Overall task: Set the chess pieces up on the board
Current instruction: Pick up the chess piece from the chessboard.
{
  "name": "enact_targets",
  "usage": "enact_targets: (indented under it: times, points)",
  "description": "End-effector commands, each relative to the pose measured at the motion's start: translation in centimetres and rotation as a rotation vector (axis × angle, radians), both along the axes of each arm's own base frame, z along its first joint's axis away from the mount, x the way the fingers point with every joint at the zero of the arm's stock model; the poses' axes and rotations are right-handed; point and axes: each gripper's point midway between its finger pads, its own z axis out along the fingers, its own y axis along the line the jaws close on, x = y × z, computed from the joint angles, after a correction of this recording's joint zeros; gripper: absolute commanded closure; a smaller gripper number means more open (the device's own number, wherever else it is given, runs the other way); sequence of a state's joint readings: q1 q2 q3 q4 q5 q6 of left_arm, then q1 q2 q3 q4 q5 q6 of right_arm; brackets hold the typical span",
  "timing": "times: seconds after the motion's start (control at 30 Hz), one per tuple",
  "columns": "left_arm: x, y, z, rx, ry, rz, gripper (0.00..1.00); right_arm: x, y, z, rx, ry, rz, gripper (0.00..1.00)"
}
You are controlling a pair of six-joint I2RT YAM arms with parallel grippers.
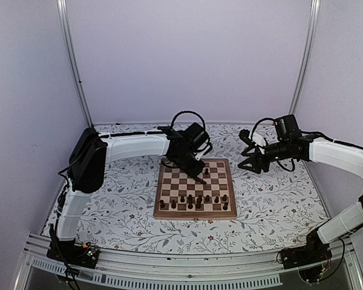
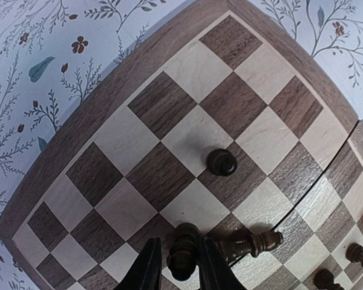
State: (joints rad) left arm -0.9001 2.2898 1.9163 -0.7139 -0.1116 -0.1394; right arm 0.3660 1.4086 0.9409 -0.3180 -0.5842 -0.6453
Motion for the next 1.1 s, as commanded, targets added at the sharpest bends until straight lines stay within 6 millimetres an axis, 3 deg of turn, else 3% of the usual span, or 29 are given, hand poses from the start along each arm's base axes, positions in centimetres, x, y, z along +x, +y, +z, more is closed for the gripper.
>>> enact_targets:
  times: [0.0,0.37,0.67,0.77,0.93,1.07]
  points:
    - [0.8,0.1,0.4,-0.015,0.013,0.016,0.8,-0.3,-0.2,-0.7,-0.014,0.016,0.001,0.4]
    - [1.5,0.0,5.4,-0.097,-0.076,0.04,0.89,-0.2,-0.2,-0.7,-0.017,0.014,0.001,0.4]
    - [1.2,0.4,7.0,-0.104,-0.095,0.038,0.89,-0.2,-0.2,-0.9,-0.02,0.018,-0.001,0.4]
    - [-0.2,0.9,8.6,-0.104,-0.1,0.013,0.9,-0.2,-0.2,-1.0,-0.021,0.021,-0.001,0.4]
    - [-4.4,2.7,10.9,-0.107,-0.101,-0.064,0.89,-0.2,-0.2,-1.0,-0.021,0.022,0.002,0.4]
    - [-8.1,4.4,11.4,-0.119,-0.05,-0.118,0.89,-0.2,-0.2,-1.3,-0.023,0.032,0.005,0.4]
